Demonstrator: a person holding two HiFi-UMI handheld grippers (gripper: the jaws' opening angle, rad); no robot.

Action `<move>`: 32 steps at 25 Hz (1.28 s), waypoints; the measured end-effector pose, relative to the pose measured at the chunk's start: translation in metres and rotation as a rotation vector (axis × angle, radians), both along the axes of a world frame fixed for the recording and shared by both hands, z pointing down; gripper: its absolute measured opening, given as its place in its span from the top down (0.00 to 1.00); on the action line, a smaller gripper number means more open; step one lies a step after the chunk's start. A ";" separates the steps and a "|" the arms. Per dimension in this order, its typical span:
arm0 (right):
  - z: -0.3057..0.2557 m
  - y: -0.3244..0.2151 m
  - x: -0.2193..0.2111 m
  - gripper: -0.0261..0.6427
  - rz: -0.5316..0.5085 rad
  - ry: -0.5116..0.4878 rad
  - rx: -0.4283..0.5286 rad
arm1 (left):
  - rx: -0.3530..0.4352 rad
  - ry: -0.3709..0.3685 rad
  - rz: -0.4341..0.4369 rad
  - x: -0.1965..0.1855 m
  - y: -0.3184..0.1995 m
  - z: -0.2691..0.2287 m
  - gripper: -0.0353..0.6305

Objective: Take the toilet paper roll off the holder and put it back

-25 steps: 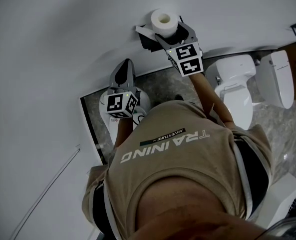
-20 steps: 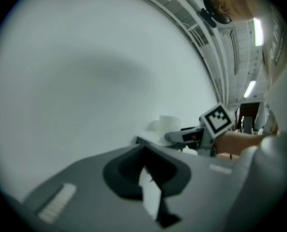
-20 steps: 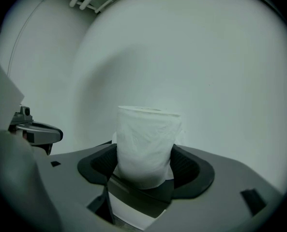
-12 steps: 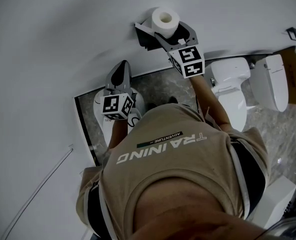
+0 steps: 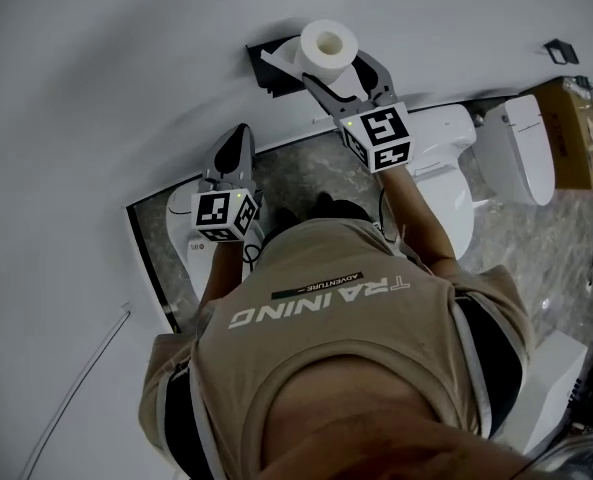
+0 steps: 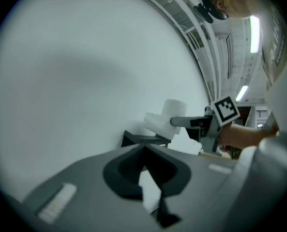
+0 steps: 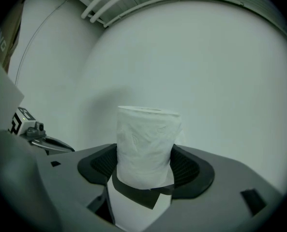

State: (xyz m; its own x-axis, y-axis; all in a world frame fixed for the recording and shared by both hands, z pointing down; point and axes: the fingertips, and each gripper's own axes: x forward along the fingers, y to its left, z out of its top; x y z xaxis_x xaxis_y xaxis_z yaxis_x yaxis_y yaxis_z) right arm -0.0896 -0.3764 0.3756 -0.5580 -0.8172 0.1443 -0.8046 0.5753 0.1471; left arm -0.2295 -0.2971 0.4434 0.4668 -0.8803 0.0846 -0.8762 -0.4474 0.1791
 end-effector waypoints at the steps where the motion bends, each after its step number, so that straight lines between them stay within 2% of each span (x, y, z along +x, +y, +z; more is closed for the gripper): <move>1: 0.001 0.007 0.003 0.48 -0.002 -0.008 -0.002 | -0.005 0.001 0.013 0.004 0.002 0.003 0.95; 5: 0.003 0.030 0.013 0.48 -0.008 -0.041 -0.018 | 0.011 0.001 0.047 0.022 0.013 0.000 0.95; 9: 0.009 0.051 0.023 0.48 -0.030 -0.074 -0.037 | 0.028 -0.005 0.045 0.039 0.035 -0.006 0.95; 18: -0.003 0.099 0.050 0.48 -0.128 -0.116 -0.002 | 0.038 -0.043 -0.055 0.070 0.086 -0.018 0.95; 27: 0.013 0.149 0.083 0.48 -0.192 -0.141 -0.020 | -0.033 -0.064 -0.124 0.105 0.157 0.001 0.95; 32: 0.022 0.158 0.089 0.48 -0.210 -0.157 -0.039 | -0.050 -0.077 -0.149 0.108 0.173 0.003 0.95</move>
